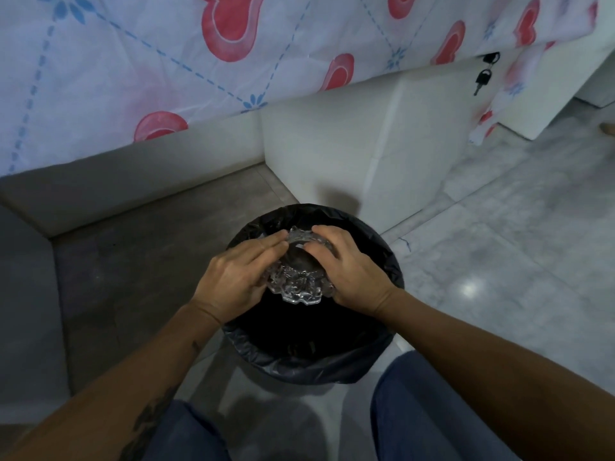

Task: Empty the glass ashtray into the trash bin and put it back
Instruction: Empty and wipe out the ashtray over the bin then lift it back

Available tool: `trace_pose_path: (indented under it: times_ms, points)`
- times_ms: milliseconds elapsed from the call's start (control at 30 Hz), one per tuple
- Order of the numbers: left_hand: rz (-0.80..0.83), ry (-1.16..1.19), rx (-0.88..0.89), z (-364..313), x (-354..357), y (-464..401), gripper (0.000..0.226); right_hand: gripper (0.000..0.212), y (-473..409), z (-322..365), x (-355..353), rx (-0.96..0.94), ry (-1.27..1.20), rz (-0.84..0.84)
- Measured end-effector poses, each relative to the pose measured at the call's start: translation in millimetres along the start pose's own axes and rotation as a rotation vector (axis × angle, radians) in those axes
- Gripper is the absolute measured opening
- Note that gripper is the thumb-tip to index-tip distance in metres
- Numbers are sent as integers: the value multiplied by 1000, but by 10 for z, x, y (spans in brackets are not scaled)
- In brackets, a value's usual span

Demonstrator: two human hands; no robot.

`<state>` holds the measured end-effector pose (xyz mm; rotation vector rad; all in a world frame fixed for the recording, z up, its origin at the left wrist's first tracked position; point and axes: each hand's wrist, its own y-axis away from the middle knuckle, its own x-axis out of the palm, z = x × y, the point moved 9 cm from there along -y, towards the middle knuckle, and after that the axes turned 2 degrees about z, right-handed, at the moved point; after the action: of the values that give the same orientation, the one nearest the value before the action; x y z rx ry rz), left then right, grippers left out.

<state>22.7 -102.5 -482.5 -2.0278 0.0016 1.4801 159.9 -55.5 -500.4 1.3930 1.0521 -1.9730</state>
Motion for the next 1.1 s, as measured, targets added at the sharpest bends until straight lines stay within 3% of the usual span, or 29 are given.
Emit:
trace_pose_path:
  times_ms: [133,267,433,567,667,733,833,1000,1100]
  points:
    - [-14,22,-31,-33,87,-16,55,56,34,-91,-1,4,7,39]
    - [15,51,-32,-50,41,-64,59,65,76,-110,15,97,-138,50]
    - [26,212,-162,87,-110,-209,57,46,38,-235,-27,366,-642,18]
    - [-2,499,-440,83,-396,-497,42,28,120,-205,-192,734,-1179,98]
    - [20,717,-639,-52,-660,-725,36,37,132,-89,-627,897,-1442,140]
    - [43,769,-699,-155,-893,-891,35,44,129,-73,-1030,956,-1471,133]
    - [45,818,-771,-341,-1332,-1127,39,37,103,-80,-1645,1000,-1432,83]
    - [99,914,-987,-721,-2104,-1451,41,54,-144,70,-2845,848,-1040,13]
    - [141,838,-1056,-909,-2709,-1651,41,56,-312,304,-3542,829,-927,20]
